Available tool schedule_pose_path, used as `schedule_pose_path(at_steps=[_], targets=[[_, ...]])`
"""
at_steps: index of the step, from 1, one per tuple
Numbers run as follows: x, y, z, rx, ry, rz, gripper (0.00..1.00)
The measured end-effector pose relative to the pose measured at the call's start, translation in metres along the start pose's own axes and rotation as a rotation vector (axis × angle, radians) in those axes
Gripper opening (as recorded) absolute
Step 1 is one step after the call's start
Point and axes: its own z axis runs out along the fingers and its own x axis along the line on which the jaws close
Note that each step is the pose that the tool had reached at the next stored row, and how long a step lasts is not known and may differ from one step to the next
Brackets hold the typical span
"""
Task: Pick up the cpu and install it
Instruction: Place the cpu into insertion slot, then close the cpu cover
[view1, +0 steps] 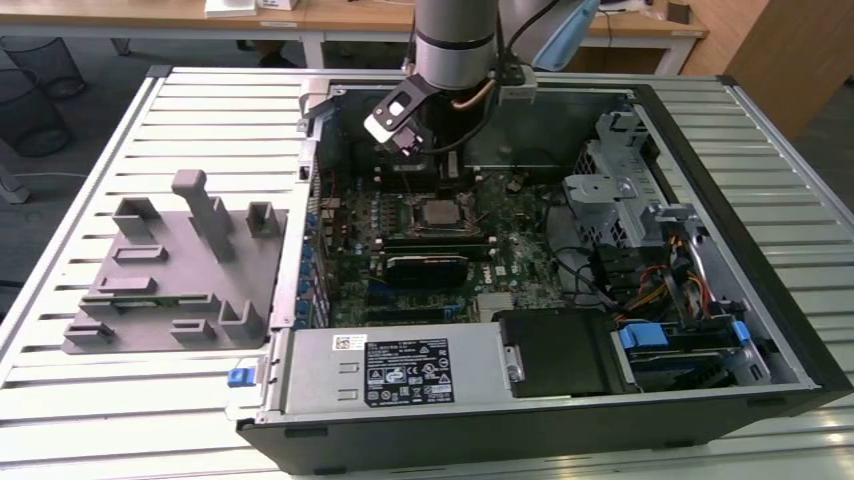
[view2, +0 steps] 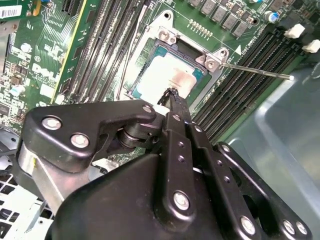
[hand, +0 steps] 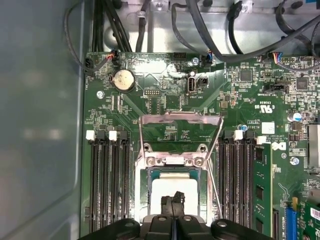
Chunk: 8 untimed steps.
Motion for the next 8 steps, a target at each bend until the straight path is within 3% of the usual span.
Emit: schedule_pose_path(at_steps=[8], targets=[[0.0, 0.0003, -0.0076, 0.0, 0.0081, 0.0, 0.11]])
